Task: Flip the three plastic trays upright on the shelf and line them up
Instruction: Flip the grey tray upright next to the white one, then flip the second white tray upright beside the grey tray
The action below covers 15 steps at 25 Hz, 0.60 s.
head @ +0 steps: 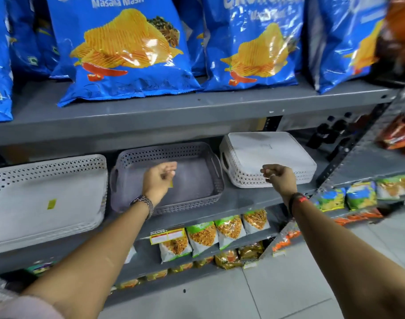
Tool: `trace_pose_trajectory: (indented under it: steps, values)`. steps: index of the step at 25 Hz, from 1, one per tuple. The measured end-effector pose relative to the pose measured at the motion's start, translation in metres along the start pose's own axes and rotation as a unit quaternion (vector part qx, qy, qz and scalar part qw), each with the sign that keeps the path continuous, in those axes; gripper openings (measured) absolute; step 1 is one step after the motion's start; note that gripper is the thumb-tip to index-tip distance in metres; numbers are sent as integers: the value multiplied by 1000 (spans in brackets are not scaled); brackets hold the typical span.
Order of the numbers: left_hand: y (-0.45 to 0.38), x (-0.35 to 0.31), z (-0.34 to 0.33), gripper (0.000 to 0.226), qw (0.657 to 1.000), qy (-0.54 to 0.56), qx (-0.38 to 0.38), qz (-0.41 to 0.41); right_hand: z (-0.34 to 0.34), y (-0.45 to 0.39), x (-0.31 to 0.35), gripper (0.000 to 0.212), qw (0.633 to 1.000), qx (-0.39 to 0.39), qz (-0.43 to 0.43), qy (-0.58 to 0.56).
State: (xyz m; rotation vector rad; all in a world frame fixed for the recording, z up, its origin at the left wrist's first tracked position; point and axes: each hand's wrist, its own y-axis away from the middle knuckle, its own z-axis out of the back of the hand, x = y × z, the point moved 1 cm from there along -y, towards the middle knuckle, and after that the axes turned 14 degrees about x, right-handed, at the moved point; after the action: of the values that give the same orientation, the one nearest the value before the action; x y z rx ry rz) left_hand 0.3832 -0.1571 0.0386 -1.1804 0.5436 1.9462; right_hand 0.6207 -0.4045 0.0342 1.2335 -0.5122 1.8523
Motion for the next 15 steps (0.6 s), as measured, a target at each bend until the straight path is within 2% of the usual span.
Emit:
trace_pose_trajectory:
  steps: [4,8,10,13,15]
  values:
    - [12,-37,-67,38,995,-43,71,-48,58,30,-18,32,998,-47,-15,43]
    - [-4,-59,-117,57,982,-71,151,-85,101,25,-40,34,994,-92,-52,31]
    - [-15,-70,-149,73,978,-90,180,-54,121,13,-53,35,993,-86,-77,28]
    - [-33,-82,-183,76,964,-180,194,32,143,-20,-61,37,994,-31,-95,48]
    - [-46,-85,-195,77,959,-195,187,84,152,-44,-65,39,994,-11,-94,53]
